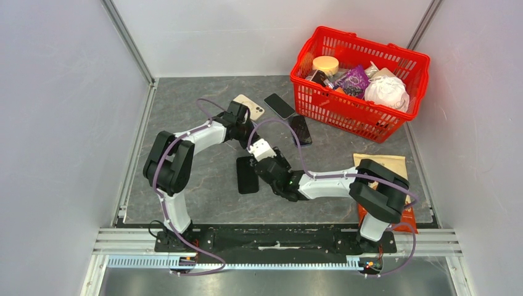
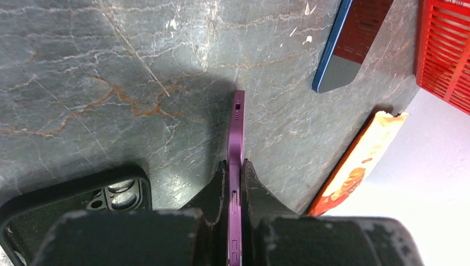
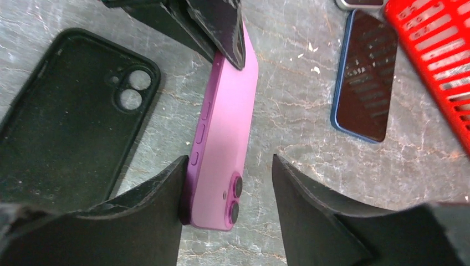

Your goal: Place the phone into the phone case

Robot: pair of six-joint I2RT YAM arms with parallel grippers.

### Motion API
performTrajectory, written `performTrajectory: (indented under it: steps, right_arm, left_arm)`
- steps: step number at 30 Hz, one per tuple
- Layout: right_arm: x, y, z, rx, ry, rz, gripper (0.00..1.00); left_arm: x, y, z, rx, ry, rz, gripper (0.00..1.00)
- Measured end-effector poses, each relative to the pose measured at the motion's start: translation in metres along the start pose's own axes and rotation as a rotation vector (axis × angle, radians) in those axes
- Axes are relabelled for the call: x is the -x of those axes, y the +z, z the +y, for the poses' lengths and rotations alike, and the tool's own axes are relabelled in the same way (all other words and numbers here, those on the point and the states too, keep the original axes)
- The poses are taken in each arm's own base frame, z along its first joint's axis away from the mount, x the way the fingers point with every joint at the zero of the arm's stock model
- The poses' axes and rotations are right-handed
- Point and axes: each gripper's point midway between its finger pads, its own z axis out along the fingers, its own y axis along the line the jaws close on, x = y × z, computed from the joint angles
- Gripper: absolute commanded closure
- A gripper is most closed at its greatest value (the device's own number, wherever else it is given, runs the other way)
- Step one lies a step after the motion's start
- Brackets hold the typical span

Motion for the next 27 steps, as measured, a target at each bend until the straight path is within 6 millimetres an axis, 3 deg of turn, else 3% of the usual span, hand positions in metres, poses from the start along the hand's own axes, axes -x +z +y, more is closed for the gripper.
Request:
performTrajectory:
  steps: [10, 15, 18, 23, 27]
  right_arm:
    - [0.024, -0.011, 0.007, -0.038, -0.075, -0.105, 0.73]
    - [0.029, -0.014, -0.002, -0.098, -0.105, -0.123, 1.0]
    - [0.03, -0.015, -0.004, -0.11, -0.127, -0.123, 1.0]
    - [0.033, -0.019, -0.012, -0.13, -0.117, -0.123, 1.0]
    - [0.033, -0.02, -0.022, -0.143, -0.099, -0.087, 1.0]
  left_arm:
    - [-0.012, -0.018, -0.016, -0.076, -0.013, 0.05, 0.98]
    - [-0.009, -0.024, -0.021, -0.094, -0.034, 0.035, 0.85]
    - [-0.01, -0.025, -0.02, -0.094, -0.039, 0.035, 0.75]
    - [-0.015, -0.036, -0.028, -0.13, -0.022, 0.044, 0.4]
    - [-0.016, -0.05, -0.037, -0.161, 0.0, 0.029, 0.33]
